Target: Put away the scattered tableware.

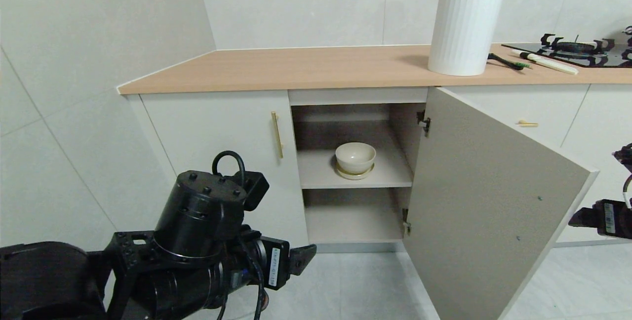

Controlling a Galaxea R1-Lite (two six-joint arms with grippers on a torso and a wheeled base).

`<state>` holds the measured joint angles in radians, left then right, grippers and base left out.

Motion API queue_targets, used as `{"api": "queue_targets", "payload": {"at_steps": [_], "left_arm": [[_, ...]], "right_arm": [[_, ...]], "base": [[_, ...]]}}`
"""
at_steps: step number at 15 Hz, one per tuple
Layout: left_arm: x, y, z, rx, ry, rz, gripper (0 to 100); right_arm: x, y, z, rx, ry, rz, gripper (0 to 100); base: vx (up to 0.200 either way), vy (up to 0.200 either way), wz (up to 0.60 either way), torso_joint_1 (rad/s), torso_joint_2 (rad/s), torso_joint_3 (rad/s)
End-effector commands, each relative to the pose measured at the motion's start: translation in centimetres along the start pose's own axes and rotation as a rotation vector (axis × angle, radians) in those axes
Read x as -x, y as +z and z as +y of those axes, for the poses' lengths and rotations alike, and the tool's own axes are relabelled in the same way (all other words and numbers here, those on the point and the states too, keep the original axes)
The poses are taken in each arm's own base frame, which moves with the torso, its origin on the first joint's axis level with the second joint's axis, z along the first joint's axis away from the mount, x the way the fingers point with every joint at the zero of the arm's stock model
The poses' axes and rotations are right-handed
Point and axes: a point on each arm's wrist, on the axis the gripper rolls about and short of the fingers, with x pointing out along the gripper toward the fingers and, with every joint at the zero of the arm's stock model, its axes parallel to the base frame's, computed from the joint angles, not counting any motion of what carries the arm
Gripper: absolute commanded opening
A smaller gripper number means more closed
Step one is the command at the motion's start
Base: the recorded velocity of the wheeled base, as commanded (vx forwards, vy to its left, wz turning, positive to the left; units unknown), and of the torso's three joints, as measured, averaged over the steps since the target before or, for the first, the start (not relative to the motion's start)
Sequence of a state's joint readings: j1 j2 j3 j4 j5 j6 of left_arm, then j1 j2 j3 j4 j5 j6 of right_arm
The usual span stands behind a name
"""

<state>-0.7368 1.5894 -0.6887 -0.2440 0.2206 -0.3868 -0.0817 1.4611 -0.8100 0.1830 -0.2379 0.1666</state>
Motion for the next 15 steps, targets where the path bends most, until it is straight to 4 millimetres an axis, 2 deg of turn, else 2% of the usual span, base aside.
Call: {"api": "queue_targets", "payload": {"at_steps": [1,5,10,13,14,15], "left_arm": [[-0.1,-0.1,0.0,0.012,0.002,0.003,100],[-0.2,-0.1,0.0,0.014,0.004,0.003,100],[0.4,0.3,0.1,0.014,-0.002,-0.02,100],[0.6,0.6,0.2,0.019,-0.001,-0.032,100],[0.7,0.6,0.2,0.019,-0.002,-0.035,100],[0.8,0.7,0.2,0.019,-0.002,-0.037,100]], "right_arm": [[-0.9,-0.2,1.8,-0.011,0.054,0.038,100],[-1.3,-0.6,3.0,0.0,0.083,0.046,100],[-0.3,-1.7,6.6,0.034,0.228,0.073,100],[-0.3,-2.1,10.1,0.12,0.347,0.085,100],[-0.5,-2.1,10.4,0.127,0.355,0.084,100],[-1.5,-2.1,13.0,0.161,0.407,0.066,100]], "base": [[0.0,0.0,0.0,0.0,0.0,0.0],[0.0,0.0,0.0,0.0,0.0,0.0],[0.0,0.0,0.0,0.0,0.0,0.0],[0.0,0.0,0.0,0.0,0.0,0.0],[0.0,0.0,0.0,0.0,0.0,0.0],[0.0,0.0,0.0,0.0,0.0,0.0]]}}
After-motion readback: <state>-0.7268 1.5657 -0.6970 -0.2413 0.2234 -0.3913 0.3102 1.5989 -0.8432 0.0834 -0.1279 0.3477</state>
